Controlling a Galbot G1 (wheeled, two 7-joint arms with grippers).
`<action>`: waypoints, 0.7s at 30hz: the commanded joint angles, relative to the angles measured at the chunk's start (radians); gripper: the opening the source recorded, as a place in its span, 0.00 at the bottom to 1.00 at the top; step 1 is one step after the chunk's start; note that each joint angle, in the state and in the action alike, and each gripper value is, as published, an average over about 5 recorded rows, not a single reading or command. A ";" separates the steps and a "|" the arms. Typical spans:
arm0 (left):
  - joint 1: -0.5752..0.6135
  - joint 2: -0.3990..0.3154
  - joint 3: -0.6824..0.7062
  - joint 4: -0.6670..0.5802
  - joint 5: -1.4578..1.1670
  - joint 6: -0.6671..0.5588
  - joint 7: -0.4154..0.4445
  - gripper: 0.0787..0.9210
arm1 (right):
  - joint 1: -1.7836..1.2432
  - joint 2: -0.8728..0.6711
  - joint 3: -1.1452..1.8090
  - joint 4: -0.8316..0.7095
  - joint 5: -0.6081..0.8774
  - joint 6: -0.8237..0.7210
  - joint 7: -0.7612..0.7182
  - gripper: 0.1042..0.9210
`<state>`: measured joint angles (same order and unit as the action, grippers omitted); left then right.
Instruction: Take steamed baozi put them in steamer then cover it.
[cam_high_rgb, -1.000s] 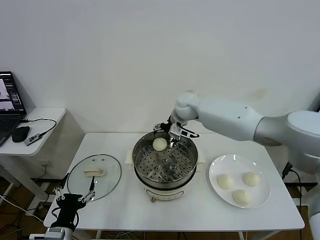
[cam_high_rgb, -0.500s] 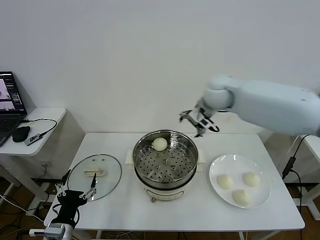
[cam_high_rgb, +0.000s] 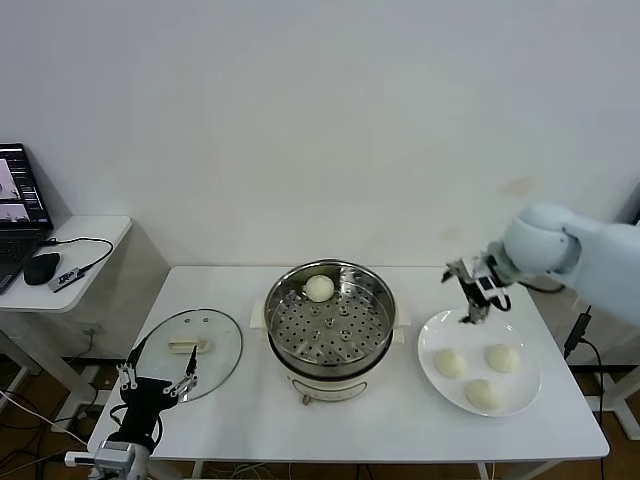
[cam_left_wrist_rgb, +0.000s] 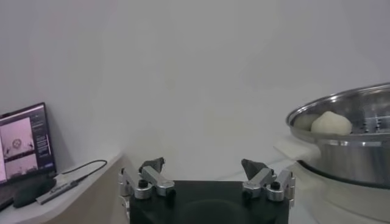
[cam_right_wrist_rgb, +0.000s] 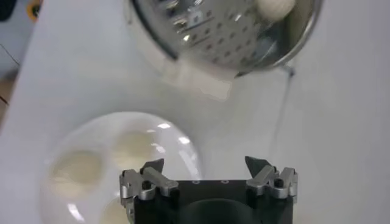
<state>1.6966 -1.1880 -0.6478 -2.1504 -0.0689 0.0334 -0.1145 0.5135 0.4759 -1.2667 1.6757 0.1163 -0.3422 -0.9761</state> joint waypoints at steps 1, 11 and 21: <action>0.000 -0.001 0.000 0.003 0.001 0.006 0.000 0.88 | -0.445 -0.101 0.296 -0.013 -0.108 -0.059 -0.009 0.88; 0.004 -0.006 -0.013 0.007 0.001 0.007 0.000 0.88 | -0.529 0.008 0.335 -0.170 -0.167 -0.024 -0.012 0.88; 0.005 -0.008 -0.022 0.012 0.000 0.007 0.000 0.88 | -0.557 0.115 0.365 -0.300 -0.184 0.026 -0.019 0.88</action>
<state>1.7014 -1.1963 -0.6698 -2.1382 -0.0683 0.0396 -0.1147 0.0474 0.5002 -0.9640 1.5133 -0.0309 -0.3465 -0.9927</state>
